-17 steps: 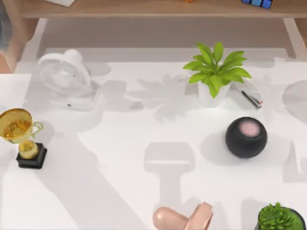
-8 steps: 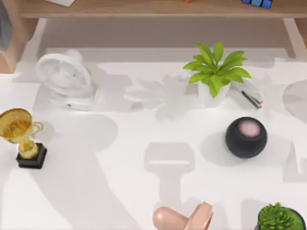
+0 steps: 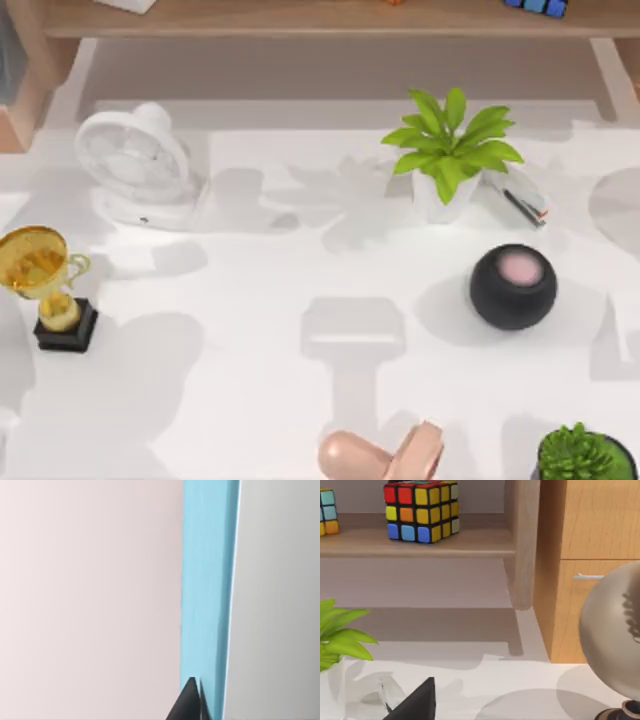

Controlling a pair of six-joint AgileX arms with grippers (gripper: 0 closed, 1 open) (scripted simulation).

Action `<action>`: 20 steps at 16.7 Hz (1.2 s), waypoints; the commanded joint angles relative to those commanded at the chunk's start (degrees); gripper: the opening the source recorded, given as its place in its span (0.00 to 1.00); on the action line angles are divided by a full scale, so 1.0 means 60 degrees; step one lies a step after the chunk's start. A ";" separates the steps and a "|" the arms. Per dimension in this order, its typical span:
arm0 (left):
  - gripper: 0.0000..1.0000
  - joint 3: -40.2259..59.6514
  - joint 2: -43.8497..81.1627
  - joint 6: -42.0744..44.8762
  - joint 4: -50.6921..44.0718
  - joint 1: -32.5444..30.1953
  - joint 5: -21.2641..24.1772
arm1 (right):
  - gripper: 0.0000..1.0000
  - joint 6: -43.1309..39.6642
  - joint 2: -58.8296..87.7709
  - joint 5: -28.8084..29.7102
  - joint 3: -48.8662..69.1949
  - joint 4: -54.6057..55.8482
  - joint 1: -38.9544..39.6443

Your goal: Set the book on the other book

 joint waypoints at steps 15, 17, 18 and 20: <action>0.00 -0.4804 0.0250 1.0623 -0.0964 0.1357 0.0877 | 1.00 0.0000 0.0000 0.0000 0.0000 0.0000 0.0000; 0.00 -0.4973 0.0397 1.0900 -0.0990 0.1334 0.0856 | 1.00 0.0000 0.0000 0.0000 0.0000 0.0000 0.0000; 0.00 -0.4973 0.0397 1.0900 -0.0990 0.1334 0.0856 | 1.00 0.0000 0.0000 0.0000 0.0000 0.0000 0.0000; 0.00 -0.4973 0.0397 1.0900 -0.0990 0.1334 0.0856 | 1.00 0.0000 0.0000 0.0000 0.0000 0.0000 0.0000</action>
